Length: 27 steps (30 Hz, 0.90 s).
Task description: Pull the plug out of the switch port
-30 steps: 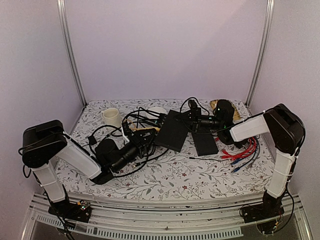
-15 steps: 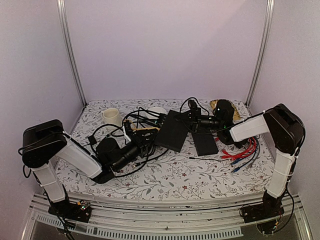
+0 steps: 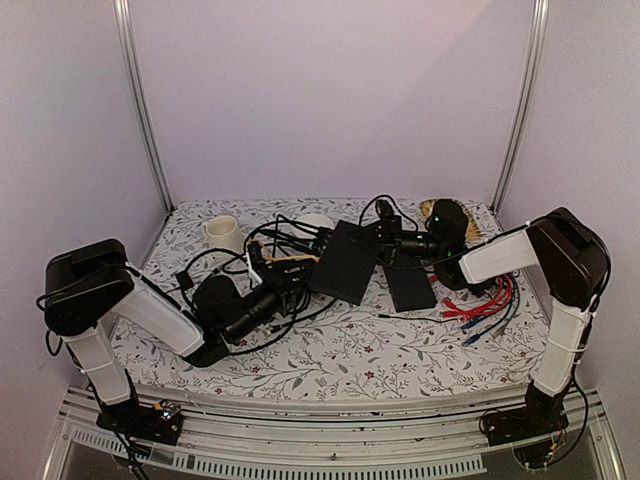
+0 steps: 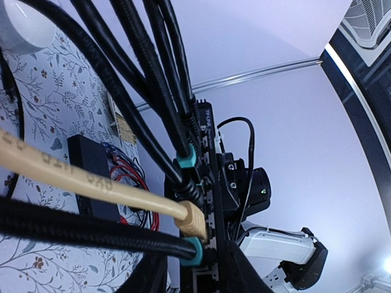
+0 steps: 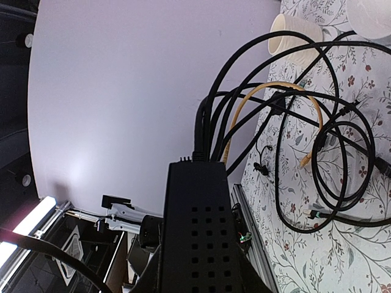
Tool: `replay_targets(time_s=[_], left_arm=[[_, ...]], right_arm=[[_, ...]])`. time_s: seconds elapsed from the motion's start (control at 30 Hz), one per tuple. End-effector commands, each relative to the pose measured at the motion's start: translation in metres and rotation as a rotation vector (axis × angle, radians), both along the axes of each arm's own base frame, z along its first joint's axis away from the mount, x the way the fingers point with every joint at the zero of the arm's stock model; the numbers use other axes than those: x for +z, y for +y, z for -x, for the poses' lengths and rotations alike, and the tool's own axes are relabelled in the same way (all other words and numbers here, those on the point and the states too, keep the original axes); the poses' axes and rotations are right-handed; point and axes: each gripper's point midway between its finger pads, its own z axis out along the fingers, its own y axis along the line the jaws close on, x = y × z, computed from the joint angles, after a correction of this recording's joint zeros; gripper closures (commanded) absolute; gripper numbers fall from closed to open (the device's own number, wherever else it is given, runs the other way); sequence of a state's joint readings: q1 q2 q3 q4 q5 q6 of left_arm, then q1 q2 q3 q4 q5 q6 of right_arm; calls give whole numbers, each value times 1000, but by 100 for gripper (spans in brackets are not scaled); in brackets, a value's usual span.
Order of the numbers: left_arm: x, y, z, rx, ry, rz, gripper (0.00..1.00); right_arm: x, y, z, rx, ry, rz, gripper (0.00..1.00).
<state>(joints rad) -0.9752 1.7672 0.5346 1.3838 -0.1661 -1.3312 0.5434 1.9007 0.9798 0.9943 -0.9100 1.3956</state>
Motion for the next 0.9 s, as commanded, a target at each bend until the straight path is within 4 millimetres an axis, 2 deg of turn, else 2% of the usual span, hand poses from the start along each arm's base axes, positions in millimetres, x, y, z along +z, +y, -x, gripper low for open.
replay_targets(time_s=[0.0,0.37,0.67,0.87], left_arm=[[8,-3,3,-4,-21,4,68],[5,-3,0,-6,-11,-2,76],[5,0,-1,0,-2,11,93],[6,0,-1,1,-2,14,100]], right_arm=[[59,-1,6,-9,-163,-112,99],[59,1,4,-7,-162,-113,98],[60,2,2,-4,-163,-112,99],[59,2,2,1,-162,-104,98]])
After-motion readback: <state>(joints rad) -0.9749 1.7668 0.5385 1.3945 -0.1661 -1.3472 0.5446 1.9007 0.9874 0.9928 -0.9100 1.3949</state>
